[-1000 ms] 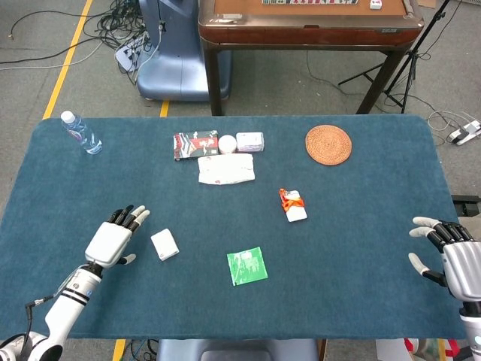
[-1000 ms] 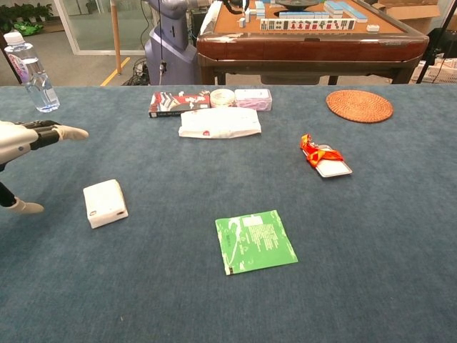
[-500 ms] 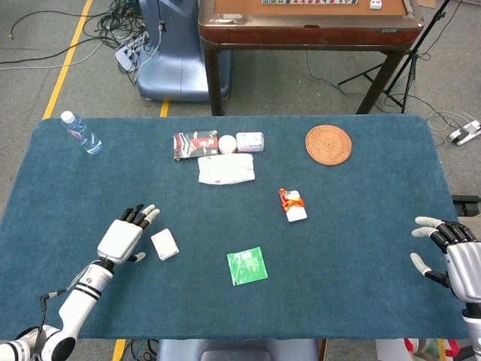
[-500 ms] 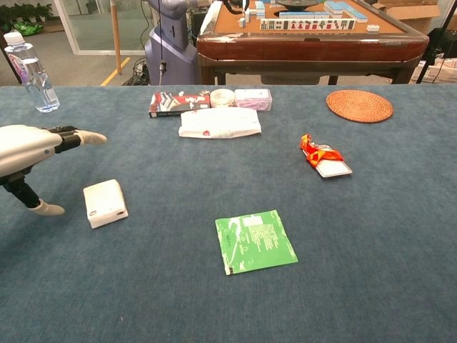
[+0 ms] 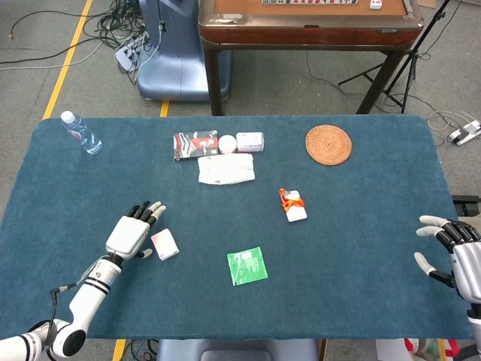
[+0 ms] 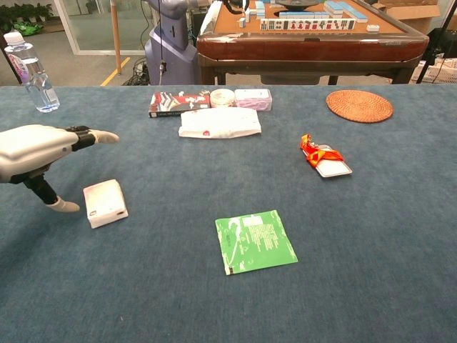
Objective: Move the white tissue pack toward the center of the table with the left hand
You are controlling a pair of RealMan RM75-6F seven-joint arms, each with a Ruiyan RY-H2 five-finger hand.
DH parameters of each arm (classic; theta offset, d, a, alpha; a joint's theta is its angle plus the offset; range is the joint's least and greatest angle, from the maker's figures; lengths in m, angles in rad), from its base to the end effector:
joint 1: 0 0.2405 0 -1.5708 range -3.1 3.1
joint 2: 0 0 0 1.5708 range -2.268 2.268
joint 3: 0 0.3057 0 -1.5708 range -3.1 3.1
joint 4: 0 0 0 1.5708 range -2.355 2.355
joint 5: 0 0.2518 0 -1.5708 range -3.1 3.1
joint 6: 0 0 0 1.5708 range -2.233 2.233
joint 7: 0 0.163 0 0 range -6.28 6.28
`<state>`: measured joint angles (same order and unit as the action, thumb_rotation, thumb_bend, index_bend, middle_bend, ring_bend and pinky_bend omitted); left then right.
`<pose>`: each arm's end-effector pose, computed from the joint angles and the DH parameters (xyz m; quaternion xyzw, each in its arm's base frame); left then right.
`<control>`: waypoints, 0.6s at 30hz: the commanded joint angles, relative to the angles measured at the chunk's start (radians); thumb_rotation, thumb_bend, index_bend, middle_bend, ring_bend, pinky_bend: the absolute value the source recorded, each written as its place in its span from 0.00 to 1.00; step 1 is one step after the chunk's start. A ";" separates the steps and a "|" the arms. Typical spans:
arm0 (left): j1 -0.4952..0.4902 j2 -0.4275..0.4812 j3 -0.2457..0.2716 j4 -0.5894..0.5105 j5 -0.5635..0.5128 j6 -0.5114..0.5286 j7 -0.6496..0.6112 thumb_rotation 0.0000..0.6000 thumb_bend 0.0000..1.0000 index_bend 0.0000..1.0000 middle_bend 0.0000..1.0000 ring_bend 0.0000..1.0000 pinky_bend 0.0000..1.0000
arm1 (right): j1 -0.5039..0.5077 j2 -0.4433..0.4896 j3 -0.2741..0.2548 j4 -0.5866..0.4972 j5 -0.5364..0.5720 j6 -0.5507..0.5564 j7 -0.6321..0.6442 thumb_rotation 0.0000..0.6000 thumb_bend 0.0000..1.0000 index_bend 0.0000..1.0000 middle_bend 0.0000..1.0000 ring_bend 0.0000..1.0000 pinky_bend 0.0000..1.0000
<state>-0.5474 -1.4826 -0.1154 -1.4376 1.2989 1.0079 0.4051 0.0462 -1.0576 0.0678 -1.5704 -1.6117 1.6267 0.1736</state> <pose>-0.2646 0.3604 -0.0375 -0.7655 -0.3179 -0.3052 0.4689 -0.3654 -0.1958 0.1860 0.5788 -0.3483 0.4663 0.5712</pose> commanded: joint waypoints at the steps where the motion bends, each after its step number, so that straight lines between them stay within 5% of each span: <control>1: -0.007 -0.008 -0.009 -0.002 -0.018 -0.004 -0.002 1.00 0.00 0.00 0.00 0.00 0.11 | 0.000 0.001 0.000 0.000 0.001 0.000 0.003 1.00 0.22 0.43 0.30 0.27 0.30; 18: -0.092 -0.054 -0.044 -0.003 -0.101 -0.045 0.071 1.00 0.00 0.00 0.00 0.00 0.11 | -0.005 0.014 0.005 0.002 0.000 0.012 0.036 1.00 0.22 0.43 0.30 0.27 0.30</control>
<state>-0.6345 -1.5333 -0.1555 -1.4423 1.2034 0.9648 0.4705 0.0411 -1.0440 0.0723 -1.5687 -1.6117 1.6383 0.2094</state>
